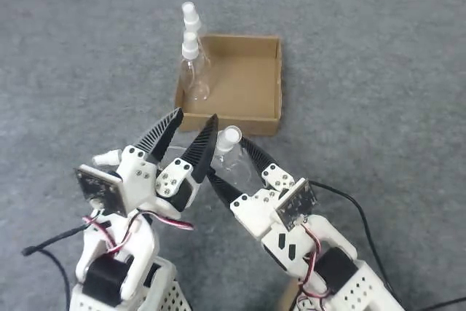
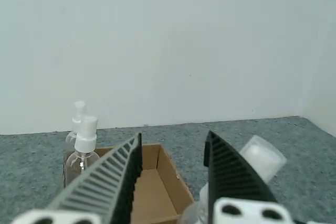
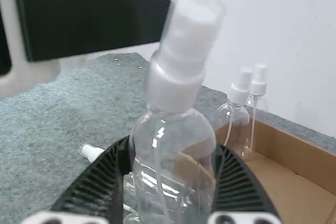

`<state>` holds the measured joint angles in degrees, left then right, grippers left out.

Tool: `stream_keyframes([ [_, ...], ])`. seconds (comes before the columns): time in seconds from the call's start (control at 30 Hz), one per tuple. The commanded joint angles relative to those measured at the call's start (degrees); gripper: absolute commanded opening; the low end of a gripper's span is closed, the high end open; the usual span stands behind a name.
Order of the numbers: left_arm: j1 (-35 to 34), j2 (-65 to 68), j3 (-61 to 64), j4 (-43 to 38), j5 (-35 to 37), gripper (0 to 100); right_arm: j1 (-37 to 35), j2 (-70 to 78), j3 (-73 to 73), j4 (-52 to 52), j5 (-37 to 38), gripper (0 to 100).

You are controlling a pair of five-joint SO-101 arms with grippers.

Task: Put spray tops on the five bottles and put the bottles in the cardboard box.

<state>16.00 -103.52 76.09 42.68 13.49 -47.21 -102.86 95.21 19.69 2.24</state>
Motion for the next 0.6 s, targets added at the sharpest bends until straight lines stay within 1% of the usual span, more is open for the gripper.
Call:
stream_keyframes([
  [0.0,-3.25,-1.05,-0.84,-1.93,-0.18,18,-0.13,-0.92,1.23,0.40,0.70,6.9],
  [0.13,-6.07,-1.05,-2.42,-1.58,3.08,18,-0.13,-0.92,1.23,0.40,0.70,6.9],
  [0.27,-8.44,-1.05,-2.68,-1.93,3.69,18,-0.13,-0.92,1.23,0.40,0.70,6.9],
  [0.37,-8.53,-1.05,-2.77,-2.02,3.69,18,-0.13,-0.92,1.23,0.40,0.70,6.9],
  [0.57,-8.53,-1.05,-4.35,-1.85,3.43,18,2.07,-1.10,1.23,0.40,0.70,6.9],
])
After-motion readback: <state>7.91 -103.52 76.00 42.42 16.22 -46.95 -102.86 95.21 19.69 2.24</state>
